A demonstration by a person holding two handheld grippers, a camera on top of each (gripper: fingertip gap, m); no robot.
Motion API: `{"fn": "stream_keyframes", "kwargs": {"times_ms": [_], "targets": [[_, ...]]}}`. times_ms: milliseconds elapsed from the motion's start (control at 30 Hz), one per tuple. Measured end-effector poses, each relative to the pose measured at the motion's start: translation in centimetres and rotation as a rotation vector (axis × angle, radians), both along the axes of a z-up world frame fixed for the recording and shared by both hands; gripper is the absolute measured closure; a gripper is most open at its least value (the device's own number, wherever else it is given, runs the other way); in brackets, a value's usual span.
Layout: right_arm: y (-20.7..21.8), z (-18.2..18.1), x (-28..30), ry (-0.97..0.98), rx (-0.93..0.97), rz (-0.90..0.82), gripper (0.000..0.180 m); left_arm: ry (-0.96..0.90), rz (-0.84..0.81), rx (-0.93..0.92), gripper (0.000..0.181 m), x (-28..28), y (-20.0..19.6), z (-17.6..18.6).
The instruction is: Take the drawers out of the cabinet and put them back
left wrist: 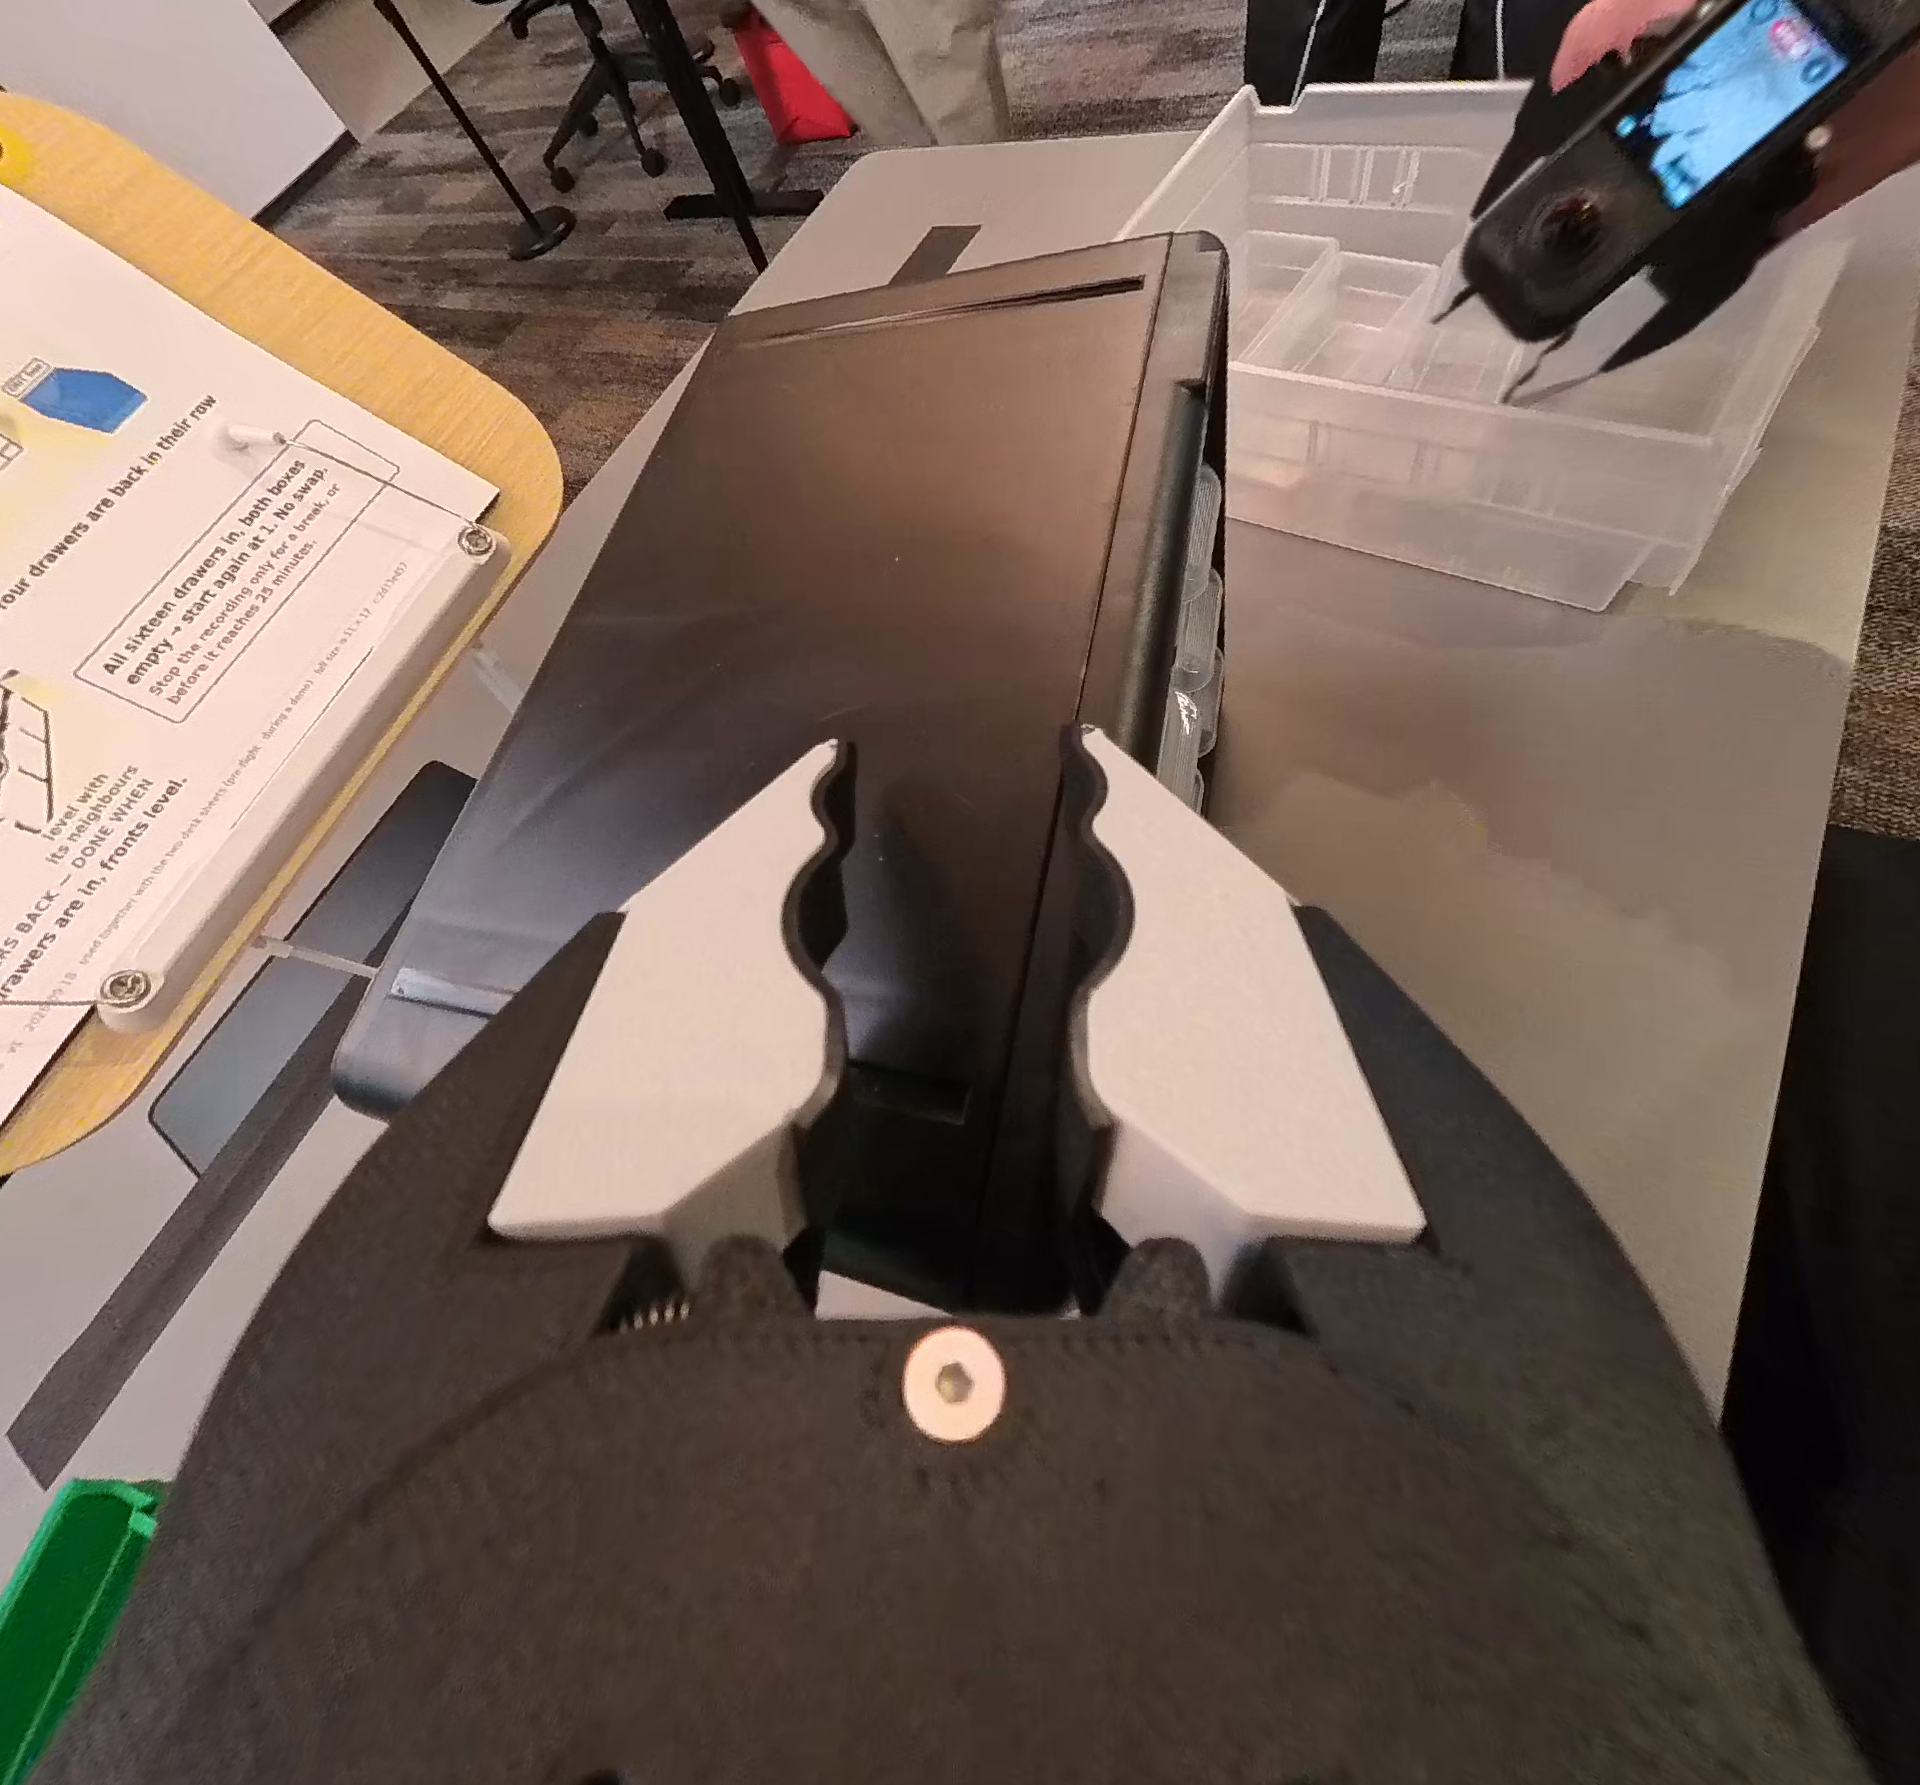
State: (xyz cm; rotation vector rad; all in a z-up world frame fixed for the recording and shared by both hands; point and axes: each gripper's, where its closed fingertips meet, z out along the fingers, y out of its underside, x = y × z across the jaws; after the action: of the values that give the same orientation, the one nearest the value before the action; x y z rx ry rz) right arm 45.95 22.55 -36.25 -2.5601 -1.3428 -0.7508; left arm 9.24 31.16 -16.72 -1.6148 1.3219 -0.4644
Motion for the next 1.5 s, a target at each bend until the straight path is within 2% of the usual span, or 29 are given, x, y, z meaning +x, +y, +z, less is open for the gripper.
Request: {"fn": "stream_keyframes", "kwargs": {"times_ms": [167, 267, 333, 400, 500, 667, 800, 967, 1100, 1233, 1433, 1467, 1500], "targets": [[0.7, 1.0, 0.5, -0.019, 0.096, -0.101, 0.127, 0.000, 0.000, 0.002, 0.142, 0.0, 0.0, 0.0], [0.5, 4.8, -1.1, -0.023, 0.196, -0.093, 0.124, 0.000, 0.000, 0.002, 0.142, 0.0, 0.0, 0.0], [0.9, 8.5, -4.3, 0.023, 0.335, -0.031, 0.127, 0.000, -0.003, 0.001, 0.142, 0.0, 0.0, 0.0], [1.3, 12.0, -9.8, 0.150, 0.482, 0.063, 0.130, 0.000, -0.011, -0.002, 0.142, 0.0, 0.0, 0.0], [1.4, 15.1, -19.8, 0.237, 0.629, 0.336, 0.136, 0.003, -0.024, -0.005, 0.142, 0.0, -0.1, 0.0], [1.5, 14.7, -33.9, 0.142, 0.807, 0.748, 0.146, 0.006, -0.079, -0.010, 0.144, -0.1, -0.5, 0.0], [2.9, 13.1, -40.3, 0.120, 0.880, 0.889, 0.150, 0.009, -0.111, -0.013, 0.144, -0.2, -0.8, 0.0], [5.9, 11.9, -41.6, 0.071, 0.920, 0.893, 0.157, 0.008, -0.121, -0.009, 0.144, -0.2, -0.9, 0.0], [6.3, 12.2, -41.8, 0.077, 0.938, 0.885, 0.164, 0.010, -0.124, -0.007, 0.144, -0.2, -0.9, 0.0], [5.3, 11.9, -41.5, 0.085, 0.896, 0.875, 0.170, 0.012, -0.124, -0.009, 0.144, -0.2, -0.9, -0.1], [0.8, 11.5, -41.1, 0.145, 0.805, 0.864, 0.169, 0.013, -0.123, -0.012, 0.144, -0.2, -0.9, -0.1], [0.1, 11.2, -41.1, 0.181, 0.773, 0.858, 0.167, 0.013, -0.123, -0.011, 0.144, -0.2, -0.9, -0.1], [-0.4, 11.3, -41.3, 0.229, 0.758, 0.843, 0.144, 0.012, -0.123, -0.011, 0.144, -0.2, -0.9, -0.1]]}}
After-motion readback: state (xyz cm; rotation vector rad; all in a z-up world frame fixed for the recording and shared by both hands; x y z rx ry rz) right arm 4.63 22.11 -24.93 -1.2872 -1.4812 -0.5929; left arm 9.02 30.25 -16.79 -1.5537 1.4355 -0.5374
